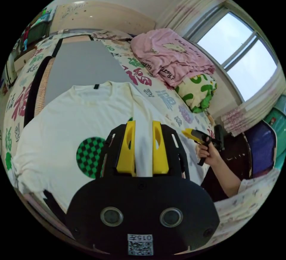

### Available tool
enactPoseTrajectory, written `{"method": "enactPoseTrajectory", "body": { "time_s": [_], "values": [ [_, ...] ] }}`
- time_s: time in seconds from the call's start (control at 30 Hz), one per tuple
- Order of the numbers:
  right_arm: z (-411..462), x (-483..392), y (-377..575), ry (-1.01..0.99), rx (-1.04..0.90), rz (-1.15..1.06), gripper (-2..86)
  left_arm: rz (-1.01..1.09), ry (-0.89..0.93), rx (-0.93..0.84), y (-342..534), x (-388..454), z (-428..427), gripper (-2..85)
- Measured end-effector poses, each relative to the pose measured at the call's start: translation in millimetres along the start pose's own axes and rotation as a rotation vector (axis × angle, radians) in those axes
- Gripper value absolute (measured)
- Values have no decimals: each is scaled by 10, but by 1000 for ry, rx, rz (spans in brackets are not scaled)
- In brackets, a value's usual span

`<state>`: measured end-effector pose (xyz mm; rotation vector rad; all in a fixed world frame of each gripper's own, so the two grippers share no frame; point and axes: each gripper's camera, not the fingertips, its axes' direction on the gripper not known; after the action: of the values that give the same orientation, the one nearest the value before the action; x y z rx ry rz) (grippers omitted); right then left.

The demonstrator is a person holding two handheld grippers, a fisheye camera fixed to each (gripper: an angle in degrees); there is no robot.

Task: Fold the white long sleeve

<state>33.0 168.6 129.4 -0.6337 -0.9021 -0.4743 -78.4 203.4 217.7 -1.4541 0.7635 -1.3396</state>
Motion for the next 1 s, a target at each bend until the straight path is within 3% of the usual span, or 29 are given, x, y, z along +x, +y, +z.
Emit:
{"method": "enactPoseTrajectory", "body": {
  "time_s": [0.3, 0.47, 0.6, 0.67, 0.77, 0.9, 1.0],
  "values": [
    [185, 144, -658, 44, -66, 76, 80, -37, -37, -125, -1235, 35, 1272, 96],
    [25, 174, -717, 70, 1, 66, 8, 73, -98, -97, -1505, 368, 1502, 6],
    [-13, 196, -659, 122, 16, 68, -3, 120, -227, -51, -1685, 553, 1539, -5],
    [-38, 147, -566, 259, 63, 47, -4, 120, -278, -58, -1723, 559, 1601, -5],
    [-115, 56, -423, 263, 49, 15, 0, 84, -310, -71, -1680, 477, 1621, 0],
    [-416, -363, 71, 188, 35, -237, 28, 192, -164, 32, -1169, 558, 1127, 30],
    [-576, -682, 723, 48, -66, -395, 71, 276, 33, -22, -450, 664, 722, 73]
  ]
}}
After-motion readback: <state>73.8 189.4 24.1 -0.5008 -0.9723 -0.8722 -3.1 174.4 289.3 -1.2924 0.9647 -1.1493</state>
